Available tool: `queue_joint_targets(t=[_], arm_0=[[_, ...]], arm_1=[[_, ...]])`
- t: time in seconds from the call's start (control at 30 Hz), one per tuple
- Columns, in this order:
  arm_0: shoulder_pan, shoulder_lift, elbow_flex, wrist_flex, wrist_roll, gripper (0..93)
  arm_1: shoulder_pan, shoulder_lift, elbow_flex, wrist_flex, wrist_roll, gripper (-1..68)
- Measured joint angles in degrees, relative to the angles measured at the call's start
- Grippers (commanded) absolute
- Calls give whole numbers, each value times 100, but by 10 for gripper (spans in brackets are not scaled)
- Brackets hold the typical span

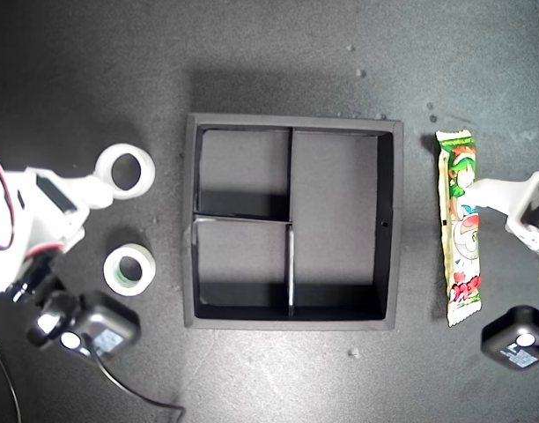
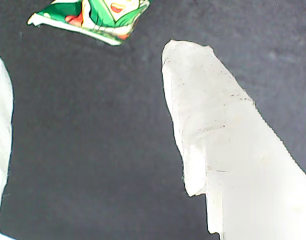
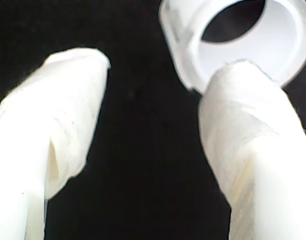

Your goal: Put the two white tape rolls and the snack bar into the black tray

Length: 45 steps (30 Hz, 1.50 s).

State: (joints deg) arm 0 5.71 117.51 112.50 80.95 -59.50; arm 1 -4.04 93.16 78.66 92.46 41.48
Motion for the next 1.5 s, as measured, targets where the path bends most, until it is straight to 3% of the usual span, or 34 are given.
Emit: queue_joint_targets(t=[0.3, 0.6, 0.97, 1.5], arm_0=[[79, -202, 0, 0, -26, 142], [-53, -1283, 132, -1020, -26, 138], [-439, -1705, 422, -1529, 53, 138], [-519, -1283, 404, -1028, 158, 133]], arm_1=[[-26, 0, 0, -44, 0, 195], [-149, 0, 800, -896, 0, 207], [-352, 0, 1696, -1793, -466, 207], [-378, 0, 1854, -1951, -545, 204]])
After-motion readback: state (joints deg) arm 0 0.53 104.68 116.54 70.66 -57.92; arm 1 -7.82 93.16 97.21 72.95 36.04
